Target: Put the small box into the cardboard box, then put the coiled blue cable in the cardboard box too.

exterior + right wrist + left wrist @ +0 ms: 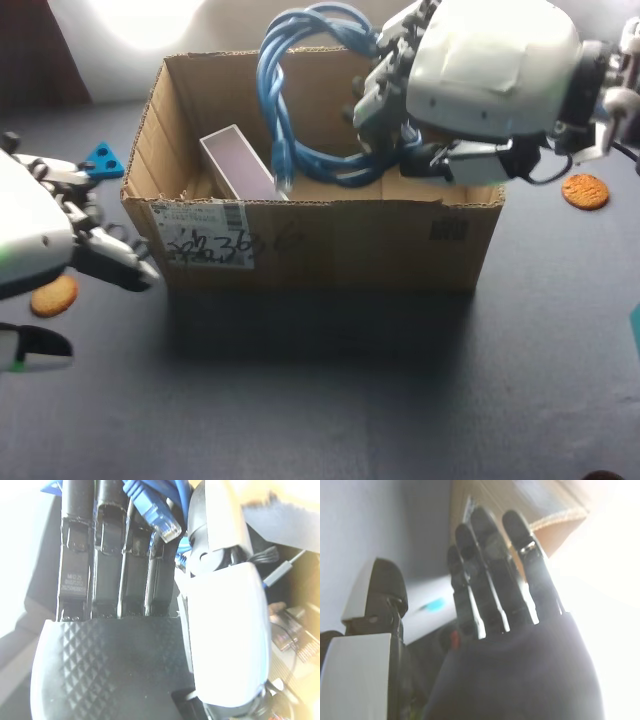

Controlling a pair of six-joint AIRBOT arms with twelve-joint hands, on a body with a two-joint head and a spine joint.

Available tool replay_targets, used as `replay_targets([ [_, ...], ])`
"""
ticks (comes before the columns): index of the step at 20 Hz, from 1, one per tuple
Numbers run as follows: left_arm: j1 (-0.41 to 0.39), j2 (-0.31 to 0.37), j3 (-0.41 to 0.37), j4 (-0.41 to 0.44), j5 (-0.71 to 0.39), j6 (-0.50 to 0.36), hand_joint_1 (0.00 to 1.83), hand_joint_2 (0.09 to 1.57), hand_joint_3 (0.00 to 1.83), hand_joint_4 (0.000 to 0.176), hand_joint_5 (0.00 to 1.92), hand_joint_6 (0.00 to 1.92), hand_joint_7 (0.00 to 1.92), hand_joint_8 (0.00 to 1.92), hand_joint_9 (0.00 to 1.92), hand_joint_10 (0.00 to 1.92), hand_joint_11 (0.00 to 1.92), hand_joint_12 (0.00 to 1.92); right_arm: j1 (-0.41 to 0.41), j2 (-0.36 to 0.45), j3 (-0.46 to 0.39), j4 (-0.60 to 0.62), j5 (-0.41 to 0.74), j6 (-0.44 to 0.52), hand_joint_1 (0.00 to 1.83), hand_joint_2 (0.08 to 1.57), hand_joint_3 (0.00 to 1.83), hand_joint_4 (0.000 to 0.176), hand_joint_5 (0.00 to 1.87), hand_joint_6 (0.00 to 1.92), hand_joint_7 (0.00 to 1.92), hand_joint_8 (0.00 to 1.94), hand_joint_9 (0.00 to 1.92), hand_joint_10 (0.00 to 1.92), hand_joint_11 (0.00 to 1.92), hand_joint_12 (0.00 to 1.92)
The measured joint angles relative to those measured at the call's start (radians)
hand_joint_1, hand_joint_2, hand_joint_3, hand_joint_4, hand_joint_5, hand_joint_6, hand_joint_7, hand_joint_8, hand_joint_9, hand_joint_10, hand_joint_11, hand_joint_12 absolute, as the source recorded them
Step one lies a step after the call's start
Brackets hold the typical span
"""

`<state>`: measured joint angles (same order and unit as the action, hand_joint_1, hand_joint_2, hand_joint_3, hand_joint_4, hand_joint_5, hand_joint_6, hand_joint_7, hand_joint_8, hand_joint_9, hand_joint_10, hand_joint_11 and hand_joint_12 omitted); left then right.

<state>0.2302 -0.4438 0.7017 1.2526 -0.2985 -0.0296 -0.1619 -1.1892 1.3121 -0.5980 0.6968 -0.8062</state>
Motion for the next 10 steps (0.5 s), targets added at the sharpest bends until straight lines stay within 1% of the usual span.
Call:
replay_targets([
  [1,0.000,0.000,0.000,0.033,-0.040,-0.025,0.85,1.19,0.00,0.000,0.62,0.01,0.76,0.01,0.75,0.01,0.30,0.83,0.006,-0.004,0.003,0.007,-0.005,-0.001,1.24,1.06,0.00,0.036,1.11,0.79,1.14,0.71,1.24,0.01,0.82,0.81],
  [2,0.000,-0.001,0.000,0.077,-0.081,-0.048,0.85,1.19,0.00,0.000,0.61,0.00,0.76,0.00,0.75,0.01,0.30,0.83,0.010,-0.012,0.014,0.007,-0.007,0.000,1.24,1.05,0.00,0.034,1.12,0.79,1.14,0.70,1.24,0.01,0.82,0.80],
  [3,0.000,-0.001,0.000,0.092,-0.095,-0.058,0.86,1.20,0.00,0.000,0.59,0.00,0.74,0.00,0.74,0.00,0.29,0.83,0.010,-0.017,0.017,0.010,-0.012,0.000,1.23,1.07,0.00,0.033,1.08,0.85,1.10,0.76,1.22,0.01,0.81,0.79],
  [4,0.000,-0.001,0.000,0.118,-0.112,-0.075,0.84,1.20,0.00,0.000,0.59,0.00,0.74,0.00,0.74,0.00,0.28,0.83,0.009,-0.023,0.023,0.011,-0.024,0.000,1.23,1.07,0.00,0.034,1.08,0.85,1.09,0.79,1.22,0.01,0.81,0.79],
  [5,0.000,-0.001,0.000,0.140,-0.124,-0.084,0.82,1.21,0.00,0.000,0.59,0.00,0.75,0.00,0.75,0.01,0.29,0.83,0.009,-0.027,0.025,0.013,-0.033,0.000,1.25,1.05,0.00,0.033,1.14,0.75,1.14,0.68,1.25,0.01,0.87,0.75],
  [6,0.000,0.000,0.000,0.183,-0.148,-0.127,0.83,1.20,0.00,0.000,0.60,0.01,0.76,0.01,0.76,0.01,0.30,0.83,0.007,-0.029,0.029,0.015,-0.039,0.000,1.25,1.05,0.00,0.035,1.14,0.75,1.17,0.65,1.26,0.01,0.88,0.74],
  [7,0.000,0.000,0.000,0.190,-0.158,-0.135,0.84,1.20,0.00,0.000,0.59,0.00,0.74,0.00,0.74,0.00,0.28,0.83,0.007,-0.030,0.030,0.017,-0.040,0.000,1.25,1.05,0.00,0.035,1.13,0.76,1.16,0.66,1.25,0.01,0.87,0.73],
  [8,0.003,0.010,-0.003,0.200,-0.182,-0.145,0.83,1.20,0.00,0.000,0.59,0.00,0.74,0.00,0.74,0.00,0.29,0.83,0.007,-0.031,0.035,0.018,-0.041,0.000,1.24,1.06,0.00,0.035,1.09,0.83,1.12,0.73,1.22,0.00,0.84,0.73],
  [9,0.012,0.026,-0.009,0.195,-0.198,-0.146,0.83,1.20,0.00,0.000,0.60,0.01,0.74,0.00,0.75,0.00,0.30,0.84,0.007,-0.031,0.036,0.019,-0.043,0.000,1.23,1.07,0.00,0.034,1.06,0.87,1.11,0.75,1.21,0.00,0.84,0.72],
  [10,0.023,0.040,-0.013,0.193,-0.206,-0.148,0.80,1.22,0.01,0.000,0.59,0.00,0.73,0.00,0.73,0.00,0.28,0.83,0.007,-0.031,0.039,0.019,-0.045,0.000,1.24,1.06,0.00,0.034,1.09,0.83,1.13,0.71,1.22,0.00,0.86,0.71],
])
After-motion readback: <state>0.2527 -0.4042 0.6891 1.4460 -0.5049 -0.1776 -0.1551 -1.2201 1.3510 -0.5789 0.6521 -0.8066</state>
